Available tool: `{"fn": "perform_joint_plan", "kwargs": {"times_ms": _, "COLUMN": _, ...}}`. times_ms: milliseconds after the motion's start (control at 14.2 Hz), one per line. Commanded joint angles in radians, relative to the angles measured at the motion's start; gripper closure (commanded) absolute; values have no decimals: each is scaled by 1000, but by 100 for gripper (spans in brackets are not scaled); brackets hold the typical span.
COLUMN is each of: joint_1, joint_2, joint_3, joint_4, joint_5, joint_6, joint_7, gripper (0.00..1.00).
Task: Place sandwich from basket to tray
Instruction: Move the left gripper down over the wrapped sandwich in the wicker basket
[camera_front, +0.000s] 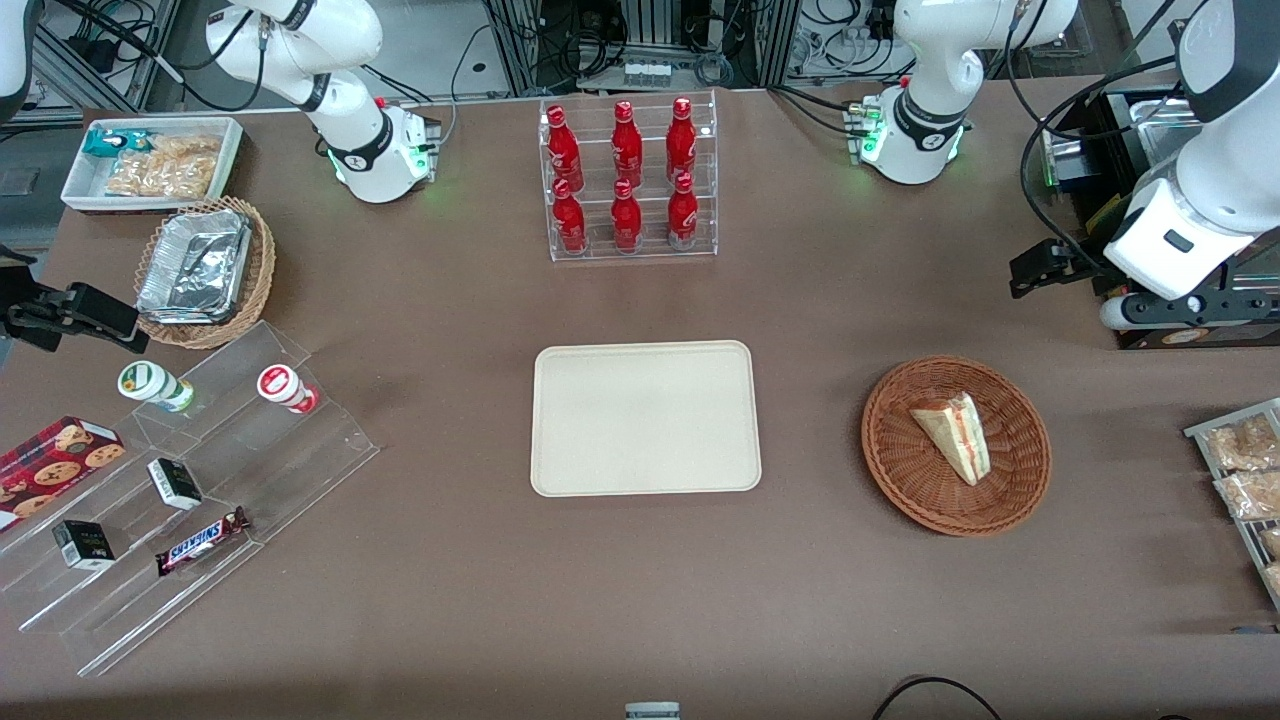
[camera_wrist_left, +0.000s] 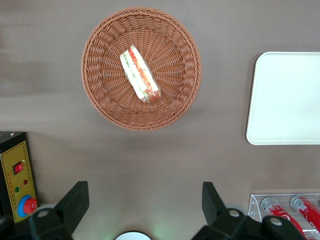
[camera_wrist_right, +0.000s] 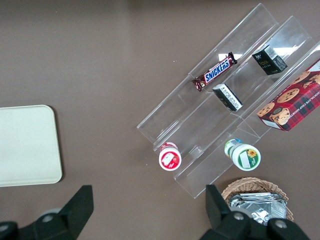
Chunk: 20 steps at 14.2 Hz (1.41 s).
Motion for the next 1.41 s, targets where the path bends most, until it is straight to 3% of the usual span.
{"fn": "perform_joint_plan", "kwargs": {"times_ms": 0, "joint_1": 9, "joint_2": 21, "joint_3": -8, "joint_4": -1, "joint_5": 45, "joint_6": 11, "joint_7": 25, "gripper": 0}}
{"fn": "perform_joint_plan", "kwargs": {"times_ms": 282, "joint_1": 11, "joint_2": 125, "joint_3": -6, "joint_4": -21, "joint_5": 58, "joint_6": 61, "joint_7": 22, "gripper": 0}}
{"fn": "perform_joint_plan", "kwargs": {"times_ms": 847, "joint_1": 12, "joint_2": 160, "joint_3": -2, "joint_4": -375, "joint_5": 58, "joint_6": 588, "joint_7": -3, "gripper": 0}}
{"fn": "perform_joint_plan", "kwargs": {"times_ms": 988, "joint_1": 14, "joint_2": 209, "joint_3": 0, "joint_4": -432, "joint_5": 56, "joint_6": 715, "joint_7": -88, "gripper": 0}}
{"fn": "perform_joint_plan", "kwargs": {"times_ms": 1341, "joint_1": 14, "joint_2": 292, "joint_3": 21, "joint_4": -434, "joint_5": 55, "joint_6": 837, "joint_7": -389, "gripper": 0}}
